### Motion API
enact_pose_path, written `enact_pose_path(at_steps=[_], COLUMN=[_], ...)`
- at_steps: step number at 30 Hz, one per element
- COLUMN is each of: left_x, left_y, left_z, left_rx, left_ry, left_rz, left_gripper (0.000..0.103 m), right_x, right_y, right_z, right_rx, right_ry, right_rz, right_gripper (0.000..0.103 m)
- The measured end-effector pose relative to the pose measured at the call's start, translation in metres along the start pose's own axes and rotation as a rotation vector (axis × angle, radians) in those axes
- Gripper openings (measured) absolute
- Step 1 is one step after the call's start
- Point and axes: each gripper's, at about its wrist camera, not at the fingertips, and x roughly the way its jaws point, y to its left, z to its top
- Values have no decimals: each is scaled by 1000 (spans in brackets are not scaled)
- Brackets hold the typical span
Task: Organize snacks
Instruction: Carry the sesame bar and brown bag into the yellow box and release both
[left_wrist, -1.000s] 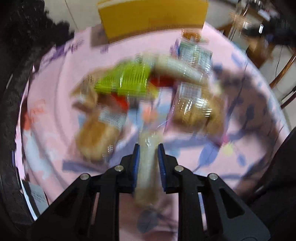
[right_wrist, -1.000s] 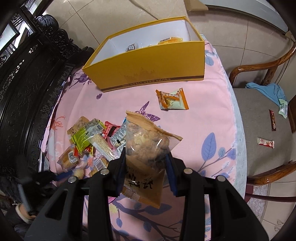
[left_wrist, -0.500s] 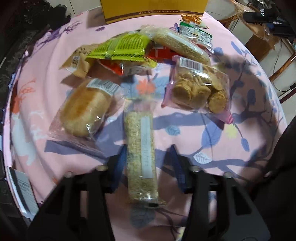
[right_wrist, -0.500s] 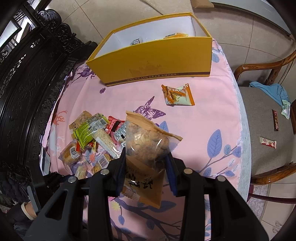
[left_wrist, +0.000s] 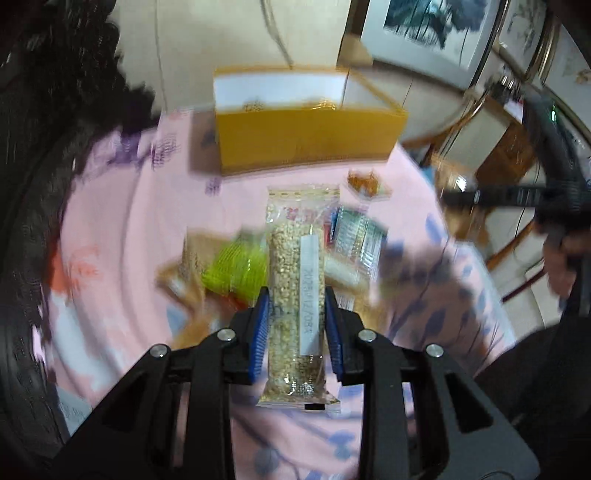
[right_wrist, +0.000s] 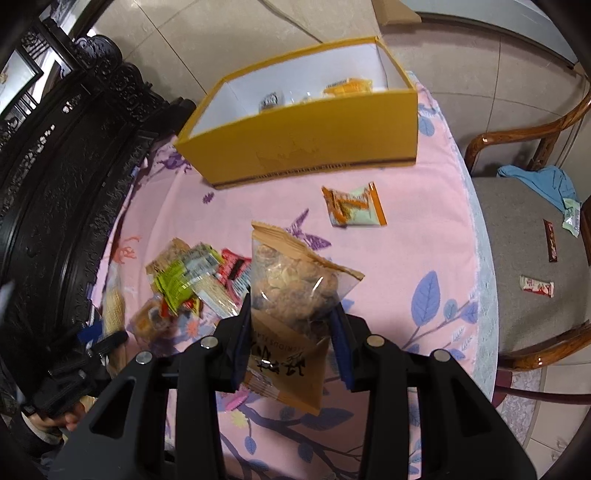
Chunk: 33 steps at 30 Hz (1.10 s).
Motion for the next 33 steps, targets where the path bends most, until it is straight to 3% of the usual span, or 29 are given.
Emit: enact_pose_path(at_steps=[5,11,20,21,23,24,25,29,33], left_x=[-12,-10,24,28,31,26,21,-3,-13], left_y=[-8,-4,9,10,13,14,14,16,23], left_z=[77,179,292,299,314,316,318,308,287], left_rx=[22,13,6,-3,-36,-53,-55,-73,-122], left_ry=[-130,-247,-300,-301,-315,-353,-375,-431,-407], left_rz=[-7,-10,35,47,134,183,191,161,143], left_gripper=[28,28,29,34,101,101,101,101,101], right_x=[-21,-45,-39,-34,-31,-34,-43,-59,-57], right_y=[7,16,17,17,16,14,12,12,10], right_z=[38,110,211,221,238,240,243,237,216], right_rx=[-33,-97,-157,-167,-156,-137,-115,-131,-134], right_ry=[-92,-237,-334,-330,-335,-352,-387,-437,-400], right_rz=[15,5,-11,-17,-39,-40,-14,7,36], right_gripper=[39,39,39,40,57,74,81,83,83])
